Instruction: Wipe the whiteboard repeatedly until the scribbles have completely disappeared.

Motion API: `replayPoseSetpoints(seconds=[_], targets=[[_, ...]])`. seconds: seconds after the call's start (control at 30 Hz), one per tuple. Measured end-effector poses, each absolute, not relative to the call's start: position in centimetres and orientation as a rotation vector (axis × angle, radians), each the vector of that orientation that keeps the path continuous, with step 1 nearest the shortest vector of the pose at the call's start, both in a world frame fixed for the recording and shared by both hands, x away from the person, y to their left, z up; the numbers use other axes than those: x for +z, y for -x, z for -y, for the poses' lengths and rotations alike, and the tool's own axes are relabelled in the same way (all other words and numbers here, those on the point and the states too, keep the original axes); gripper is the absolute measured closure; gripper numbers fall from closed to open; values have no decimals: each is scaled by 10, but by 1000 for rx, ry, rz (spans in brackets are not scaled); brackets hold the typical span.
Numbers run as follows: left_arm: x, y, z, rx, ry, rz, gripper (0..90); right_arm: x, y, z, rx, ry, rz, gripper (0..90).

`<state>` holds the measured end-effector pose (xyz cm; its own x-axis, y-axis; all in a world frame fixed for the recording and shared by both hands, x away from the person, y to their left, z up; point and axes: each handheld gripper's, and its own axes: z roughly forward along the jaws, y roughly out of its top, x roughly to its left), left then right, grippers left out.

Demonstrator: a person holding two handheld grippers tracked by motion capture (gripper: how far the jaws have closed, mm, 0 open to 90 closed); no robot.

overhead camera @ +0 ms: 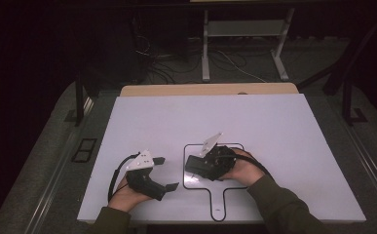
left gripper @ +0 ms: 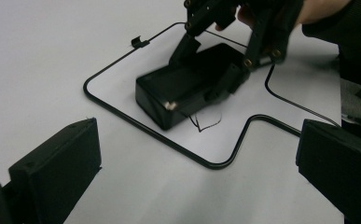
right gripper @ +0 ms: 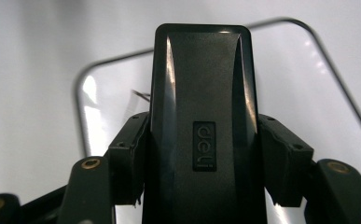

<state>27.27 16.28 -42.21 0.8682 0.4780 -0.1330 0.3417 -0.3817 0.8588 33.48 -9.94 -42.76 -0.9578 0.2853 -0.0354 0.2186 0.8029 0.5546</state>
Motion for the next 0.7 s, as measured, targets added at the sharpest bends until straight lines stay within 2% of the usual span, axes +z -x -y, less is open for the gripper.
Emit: replayPoseSetpoints(seconds=[0.23,0.57,0.7], targets=[[-422,-273,-165,170,-2001,-600,0,-426,-317,76,857,-301,-2918,388],[-422,-273,-164,168,-2001,-599,0,-427,-349,89,855,-460,-2852,389],[-422,-273,-165,170,-2002,-598,0,-427,-345,86,851,-429,-2858,389]])
